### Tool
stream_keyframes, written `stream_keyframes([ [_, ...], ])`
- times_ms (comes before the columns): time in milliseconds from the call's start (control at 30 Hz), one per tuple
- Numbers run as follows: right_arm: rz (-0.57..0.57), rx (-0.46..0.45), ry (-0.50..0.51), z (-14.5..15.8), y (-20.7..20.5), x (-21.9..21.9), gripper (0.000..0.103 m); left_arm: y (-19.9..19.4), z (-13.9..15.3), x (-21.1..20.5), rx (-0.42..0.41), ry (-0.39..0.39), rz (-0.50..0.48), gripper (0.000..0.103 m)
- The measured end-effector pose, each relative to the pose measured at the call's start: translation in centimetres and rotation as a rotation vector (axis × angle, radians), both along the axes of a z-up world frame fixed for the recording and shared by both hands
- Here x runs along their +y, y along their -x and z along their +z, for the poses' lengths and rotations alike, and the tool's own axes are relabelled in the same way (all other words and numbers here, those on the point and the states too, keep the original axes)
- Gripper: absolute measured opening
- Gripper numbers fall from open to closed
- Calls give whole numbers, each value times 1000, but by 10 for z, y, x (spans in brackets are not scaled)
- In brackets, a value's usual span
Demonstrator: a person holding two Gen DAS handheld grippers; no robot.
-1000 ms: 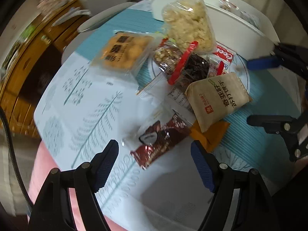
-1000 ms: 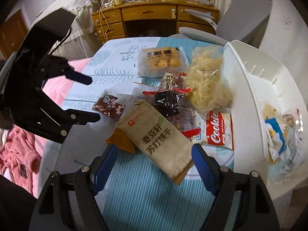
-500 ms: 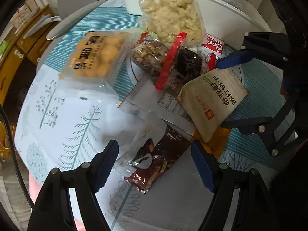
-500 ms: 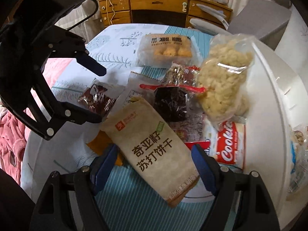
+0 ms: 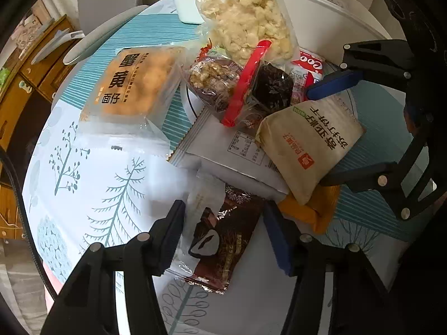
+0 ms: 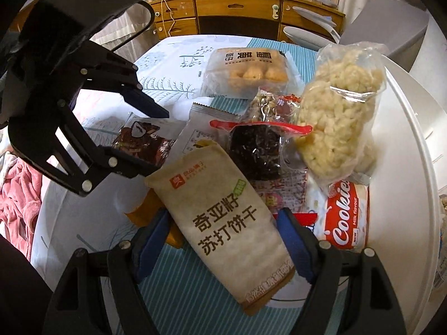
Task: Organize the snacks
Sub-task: 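Grasp the brown snowflake packet with the left tool while the right tool grasps the beige cracker bag, then carry the brown packet with the left tool while the right tool carries the cracker bag over the tray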
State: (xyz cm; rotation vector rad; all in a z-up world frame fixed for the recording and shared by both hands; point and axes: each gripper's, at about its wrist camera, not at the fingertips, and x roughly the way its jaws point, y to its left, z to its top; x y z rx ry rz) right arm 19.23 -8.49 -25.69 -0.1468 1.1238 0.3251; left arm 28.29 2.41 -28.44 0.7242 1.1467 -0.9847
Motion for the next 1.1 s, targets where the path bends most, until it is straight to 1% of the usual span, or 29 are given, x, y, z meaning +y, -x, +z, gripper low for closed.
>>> stream_keyframes([
  [67, -1, 6, 2, 0, 0, 1, 77, 1, 0, 1, -1, 7, 20, 55],
  [133, -6, 14, -1, 0, 0, 0, 76, 3, 1, 1, -3, 11, 50, 51],
  [233, -12, 28, -1, 1, 0, 1, 74, 10, 1, 9, 3, 9, 95, 50],
  [267, -18, 31, -3, 2, 1, 1, 73, 12, 1, 9, -1, 11, 115, 50],
  [300, -25, 35, -6, 2, 1, 1, 70, 13, 1, 10, -3, 15, 130, 49],
  [433, -62, 59, -25, 4, 7, -2, 68, 18, 3, 13, 6, 29, 226, 48],
  [467, -72, 65, -30, 4, 6, -3, 68, 19, 3, 14, 8, 31, 246, 46],
  [500, -82, 72, -35, 4, 7, -4, 68, 20, 5, 16, -2, 30, 273, 37],
  [567, -99, 81, -45, 4, 10, -5, 67, 22, 6, 20, 22, 33, 325, 36],
  [600, -107, 86, -51, 4, 11, -6, 65, 23, 6, 21, 32, 37, 347, 36],
  [767, -164, 118, -99, 5, 18, -13, 65, 37, 6, 34, 81, 43, 421, 32],
  [867, -210, 149, -148, 4, 23, -22, 65, 48, 6, 40, 105, 45, 466, 31],
  [933, -239, 167, -183, 4, 26, -25, 65, 55, 6, 49, 123, 47, 517, 30],
  [1100, -288, 199, -197, 4, 43, -31, 62, 74, 9, 66, 155, 56, 613, 30],
])
